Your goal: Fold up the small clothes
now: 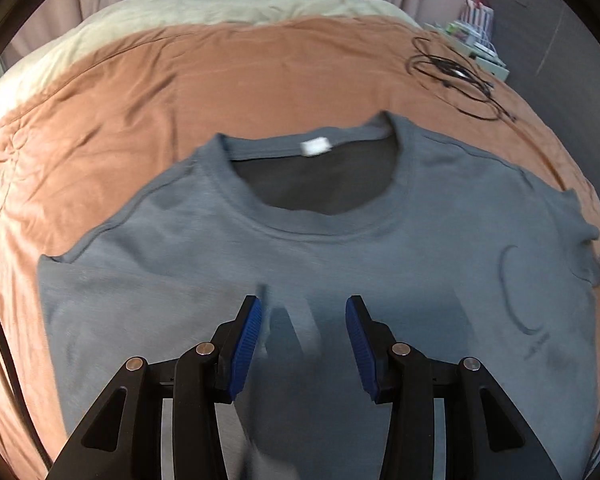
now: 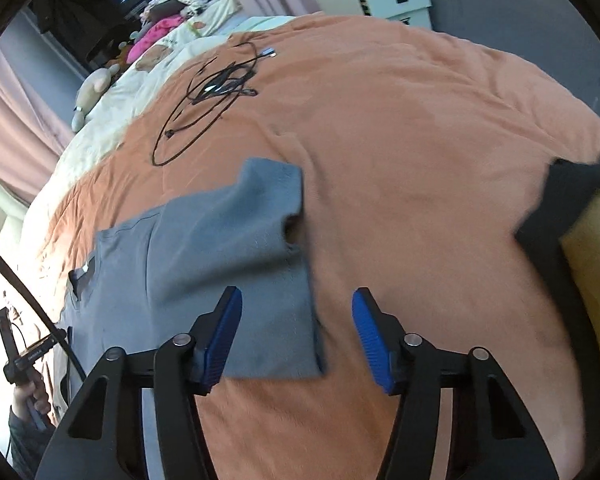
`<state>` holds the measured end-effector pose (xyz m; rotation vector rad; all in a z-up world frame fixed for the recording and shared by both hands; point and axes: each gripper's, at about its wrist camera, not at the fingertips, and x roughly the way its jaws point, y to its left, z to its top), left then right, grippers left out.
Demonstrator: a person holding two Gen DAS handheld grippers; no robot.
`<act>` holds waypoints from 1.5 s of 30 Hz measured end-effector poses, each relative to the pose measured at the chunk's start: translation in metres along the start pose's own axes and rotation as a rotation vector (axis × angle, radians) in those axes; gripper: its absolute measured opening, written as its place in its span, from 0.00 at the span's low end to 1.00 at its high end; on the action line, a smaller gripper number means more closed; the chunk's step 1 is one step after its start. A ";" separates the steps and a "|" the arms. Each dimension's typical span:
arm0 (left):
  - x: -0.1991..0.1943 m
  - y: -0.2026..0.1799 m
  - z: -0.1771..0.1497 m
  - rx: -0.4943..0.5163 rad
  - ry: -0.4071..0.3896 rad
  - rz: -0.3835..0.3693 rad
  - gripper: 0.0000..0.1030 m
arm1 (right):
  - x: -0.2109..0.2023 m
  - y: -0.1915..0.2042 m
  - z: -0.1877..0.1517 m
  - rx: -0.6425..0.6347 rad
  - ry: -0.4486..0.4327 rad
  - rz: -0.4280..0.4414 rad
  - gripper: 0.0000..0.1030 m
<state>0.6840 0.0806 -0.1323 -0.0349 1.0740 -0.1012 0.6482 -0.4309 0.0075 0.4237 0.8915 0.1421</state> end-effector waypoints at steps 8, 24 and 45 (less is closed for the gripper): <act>-0.009 -0.035 -0.010 0.005 0.020 -0.035 0.44 | 0.033 -0.015 0.012 0.020 0.060 0.048 0.47; -0.013 -0.098 -0.007 0.029 0.029 -0.094 0.44 | 0.023 -0.031 0.006 0.088 0.104 0.146 0.37; 0.017 -0.226 0.004 0.094 0.047 -0.270 0.44 | -0.011 0.015 0.026 -0.049 0.050 0.182 0.03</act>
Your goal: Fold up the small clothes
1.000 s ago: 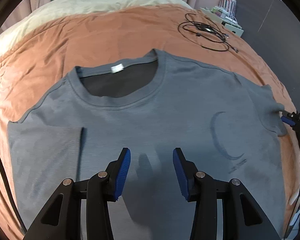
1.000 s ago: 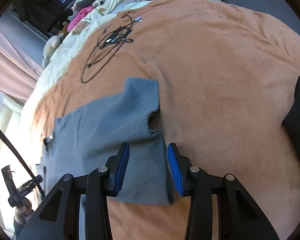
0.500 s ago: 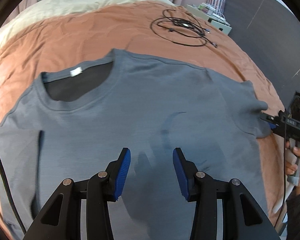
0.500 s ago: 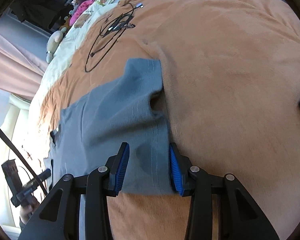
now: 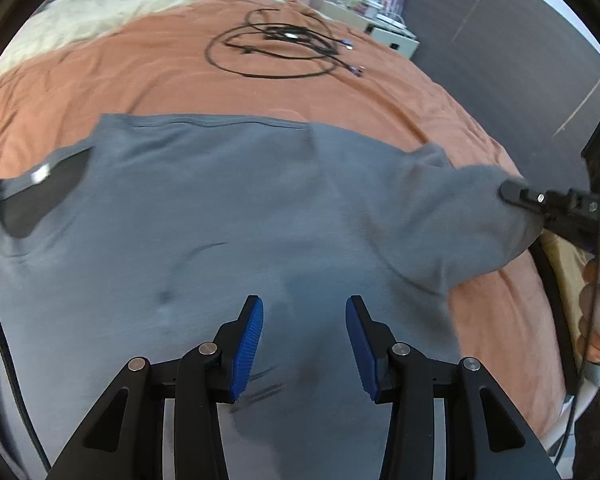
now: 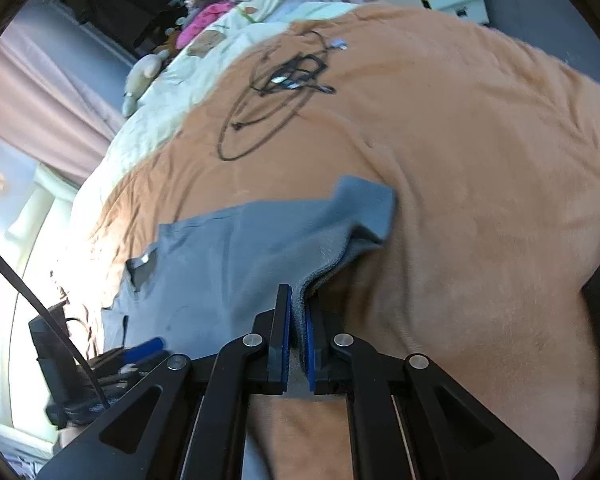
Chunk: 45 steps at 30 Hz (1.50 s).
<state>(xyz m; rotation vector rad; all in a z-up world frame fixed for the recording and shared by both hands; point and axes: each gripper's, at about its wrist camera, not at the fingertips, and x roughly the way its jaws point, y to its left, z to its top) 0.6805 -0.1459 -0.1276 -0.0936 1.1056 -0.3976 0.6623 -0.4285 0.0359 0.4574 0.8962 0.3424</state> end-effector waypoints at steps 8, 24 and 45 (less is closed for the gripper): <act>0.026 -0.031 0.001 0.016 0.024 -0.079 0.40 | -0.015 0.040 0.001 -0.096 -0.003 0.007 0.03; 0.012 -0.016 -0.016 0.007 0.033 -0.134 0.40 | -0.005 0.087 -0.004 -0.158 0.035 0.035 0.03; -0.083 0.084 -0.046 -0.128 -0.043 0.039 0.40 | 0.046 0.116 -0.039 -0.104 0.160 0.087 0.73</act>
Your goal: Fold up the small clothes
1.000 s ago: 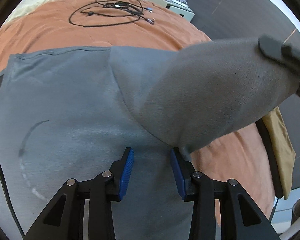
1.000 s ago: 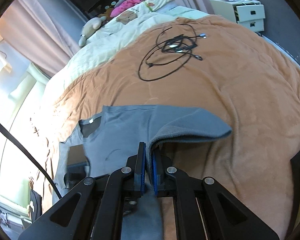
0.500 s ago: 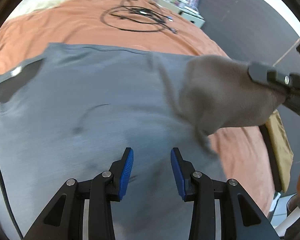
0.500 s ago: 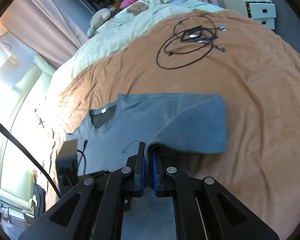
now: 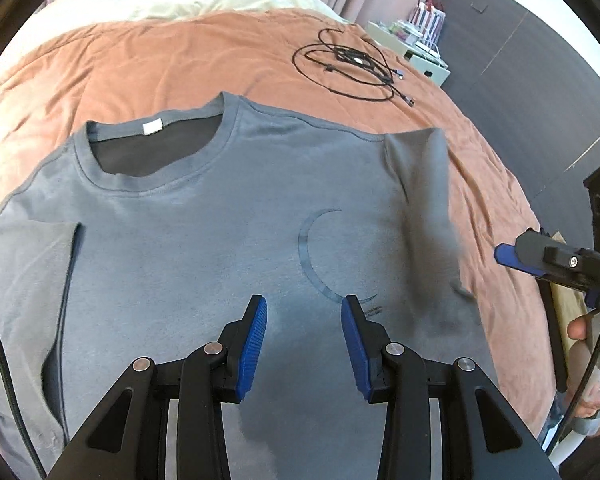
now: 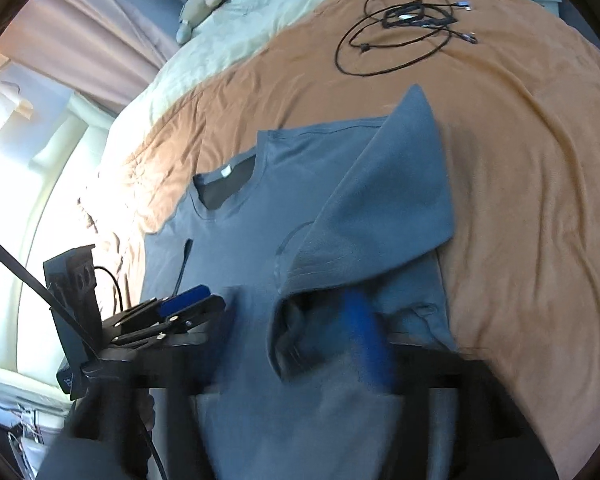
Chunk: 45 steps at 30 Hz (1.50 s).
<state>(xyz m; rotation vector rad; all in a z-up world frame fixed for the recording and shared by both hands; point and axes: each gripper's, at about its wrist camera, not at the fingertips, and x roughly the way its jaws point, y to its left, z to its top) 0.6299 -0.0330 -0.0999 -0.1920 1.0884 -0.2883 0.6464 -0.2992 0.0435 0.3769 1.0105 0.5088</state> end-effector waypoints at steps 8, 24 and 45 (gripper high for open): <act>0.017 -0.015 0.002 0.020 0.018 -0.010 0.42 | -0.008 -0.038 0.002 0.079 -0.066 -0.056 0.73; 0.087 -0.047 0.017 0.101 0.035 0.030 0.27 | 0.026 -0.069 -0.020 0.075 0.006 -0.107 0.47; 0.050 -0.042 0.000 0.039 0.086 0.088 0.31 | 0.022 -0.064 -0.031 0.025 0.007 -0.218 0.31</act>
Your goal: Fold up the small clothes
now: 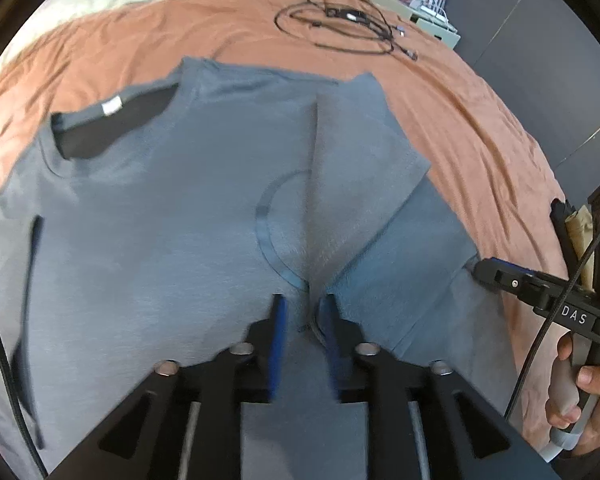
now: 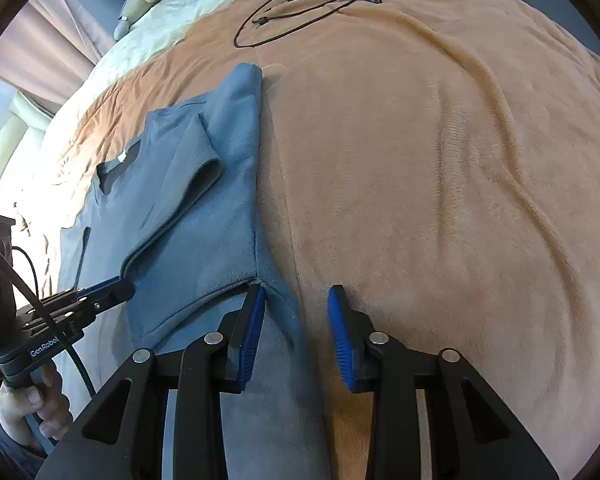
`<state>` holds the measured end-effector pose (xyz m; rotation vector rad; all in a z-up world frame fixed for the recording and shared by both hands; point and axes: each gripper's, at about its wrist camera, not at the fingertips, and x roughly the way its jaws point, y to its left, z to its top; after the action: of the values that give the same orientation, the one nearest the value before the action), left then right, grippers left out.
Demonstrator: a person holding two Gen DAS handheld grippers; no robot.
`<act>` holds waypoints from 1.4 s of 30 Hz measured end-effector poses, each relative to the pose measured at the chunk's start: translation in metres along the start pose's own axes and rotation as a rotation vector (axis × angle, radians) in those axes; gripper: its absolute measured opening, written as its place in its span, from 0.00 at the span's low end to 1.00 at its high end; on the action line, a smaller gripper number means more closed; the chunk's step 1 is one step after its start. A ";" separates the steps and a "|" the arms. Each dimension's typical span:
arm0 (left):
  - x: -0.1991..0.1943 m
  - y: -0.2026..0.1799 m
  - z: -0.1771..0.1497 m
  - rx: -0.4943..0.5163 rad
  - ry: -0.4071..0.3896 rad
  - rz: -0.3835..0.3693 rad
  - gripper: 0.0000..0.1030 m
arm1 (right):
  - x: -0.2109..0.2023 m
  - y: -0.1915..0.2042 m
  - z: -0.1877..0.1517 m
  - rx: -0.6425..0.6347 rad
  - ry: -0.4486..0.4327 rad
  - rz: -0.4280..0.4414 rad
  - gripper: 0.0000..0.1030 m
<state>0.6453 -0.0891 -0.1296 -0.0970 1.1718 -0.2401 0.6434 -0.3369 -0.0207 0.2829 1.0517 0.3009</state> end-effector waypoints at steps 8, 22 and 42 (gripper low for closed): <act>-0.018 -0.025 0.023 0.077 -0.085 0.008 0.54 | -0.024 -0.006 0.000 -0.005 -0.047 0.043 0.52; 0.044 -0.091 0.062 0.174 -0.082 0.008 0.54 | -0.063 -0.036 -0.006 0.019 -0.126 0.017 0.52; 0.012 -0.034 0.075 0.078 -0.173 0.082 0.04 | -0.043 -0.038 0.005 0.032 -0.126 0.067 0.52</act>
<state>0.7143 -0.1285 -0.1048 -0.0008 0.9904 -0.2008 0.6321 -0.3887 0.0024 0.3623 0.9245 0.3224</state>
